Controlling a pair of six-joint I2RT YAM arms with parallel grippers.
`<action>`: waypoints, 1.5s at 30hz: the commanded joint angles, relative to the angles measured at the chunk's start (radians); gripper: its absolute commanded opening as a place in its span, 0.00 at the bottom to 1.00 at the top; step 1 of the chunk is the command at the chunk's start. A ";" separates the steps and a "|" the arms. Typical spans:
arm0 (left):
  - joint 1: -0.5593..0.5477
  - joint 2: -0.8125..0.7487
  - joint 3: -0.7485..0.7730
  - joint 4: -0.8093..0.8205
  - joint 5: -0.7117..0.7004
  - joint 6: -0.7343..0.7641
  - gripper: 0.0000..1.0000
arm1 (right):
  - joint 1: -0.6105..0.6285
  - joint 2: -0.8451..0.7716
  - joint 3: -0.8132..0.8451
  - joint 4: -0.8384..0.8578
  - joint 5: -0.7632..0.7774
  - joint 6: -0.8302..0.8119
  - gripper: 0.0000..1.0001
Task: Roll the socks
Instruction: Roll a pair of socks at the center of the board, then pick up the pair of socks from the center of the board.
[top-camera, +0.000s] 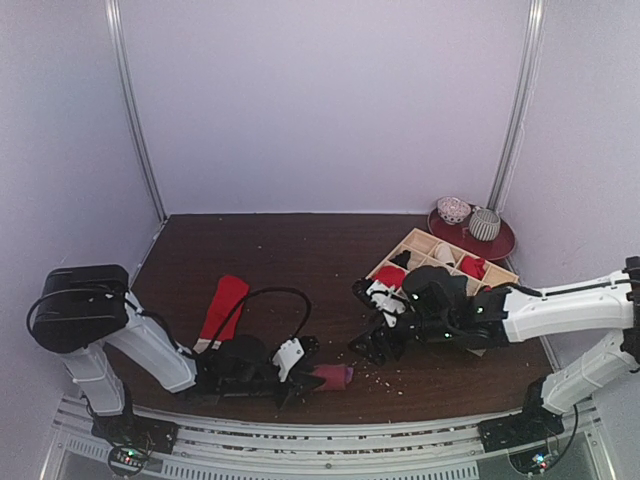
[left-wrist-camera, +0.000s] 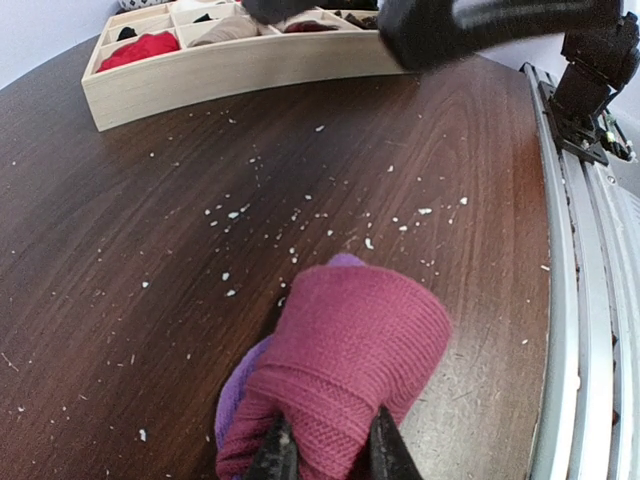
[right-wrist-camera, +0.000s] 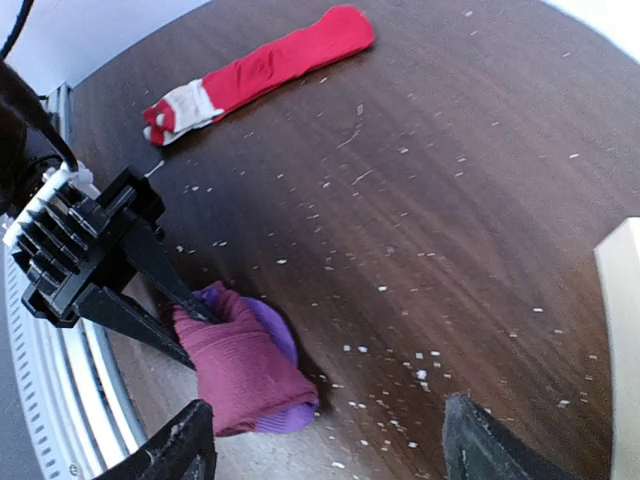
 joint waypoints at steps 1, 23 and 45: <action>-0.001 0.052 -0.043 -0.318 0.056 -0.017 0.13 | -0.037 0.153 0.069 -0.048 -0.298 0.041 0.79; 0.002 0.056 -0.033 -0.302 0.052 0.056 0.13 | -0.109 0.436 0.106 0.095 -0.625 0.141 0.86; 0.009 0.093 -0.022 -0.273 0.071 0.067 0.12 | -0.079 0.519 0.118 0.267 -0.729 0.248 0.56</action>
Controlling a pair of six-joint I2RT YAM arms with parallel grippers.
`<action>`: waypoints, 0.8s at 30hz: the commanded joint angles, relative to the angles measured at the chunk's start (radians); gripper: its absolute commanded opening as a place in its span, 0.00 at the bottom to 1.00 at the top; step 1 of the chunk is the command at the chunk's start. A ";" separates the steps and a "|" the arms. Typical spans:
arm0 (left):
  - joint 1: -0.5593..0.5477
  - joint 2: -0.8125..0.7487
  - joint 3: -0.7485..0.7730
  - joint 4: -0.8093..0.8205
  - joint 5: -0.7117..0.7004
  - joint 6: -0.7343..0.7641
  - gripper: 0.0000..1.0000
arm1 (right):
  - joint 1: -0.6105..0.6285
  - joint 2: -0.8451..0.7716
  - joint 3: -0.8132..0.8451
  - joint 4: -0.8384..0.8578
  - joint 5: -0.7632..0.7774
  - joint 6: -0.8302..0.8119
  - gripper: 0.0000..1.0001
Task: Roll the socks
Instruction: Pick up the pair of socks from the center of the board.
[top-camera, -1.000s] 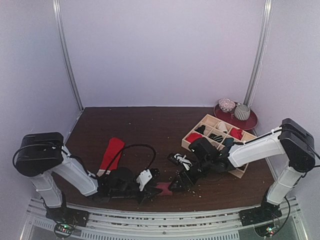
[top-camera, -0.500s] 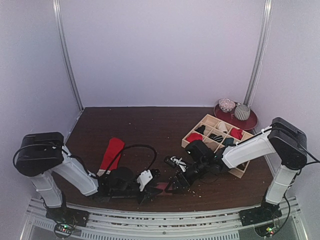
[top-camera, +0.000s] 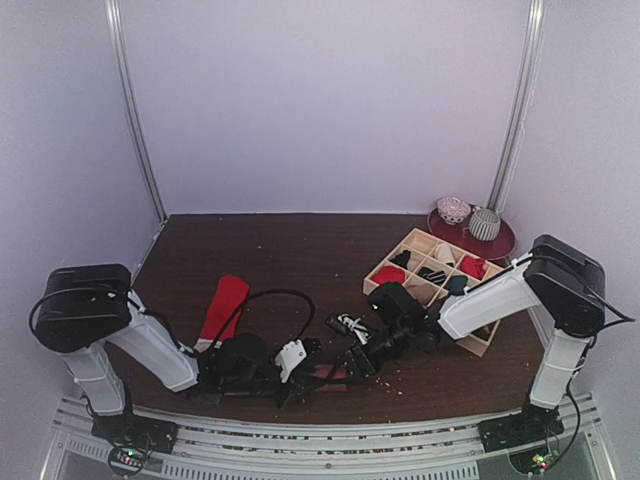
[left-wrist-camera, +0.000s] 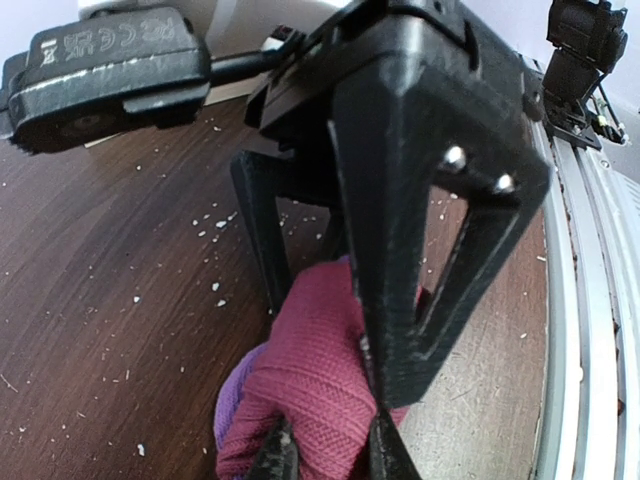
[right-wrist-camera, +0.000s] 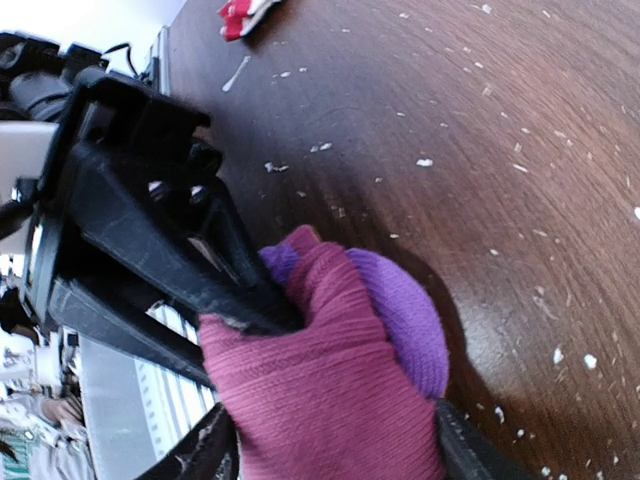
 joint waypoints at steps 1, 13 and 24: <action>0.001 0.079 -0.036 -0.276 0.041 0.009 0.12 | 0.013 0.033 0.028 0.062 -0.064 0.025 0.51; 0.002 0.060 -0.009 -0.291 -0.007 0.033 0.38 | 0.006 0.039 -0.009 0.121 -0.066 0.067 0.01; 0.044 -0.459 -0.015 -0.596 -0.285 0.036 0.98 | -0.136 -0.251 -0.024 0.021 0.065 0.032 0.00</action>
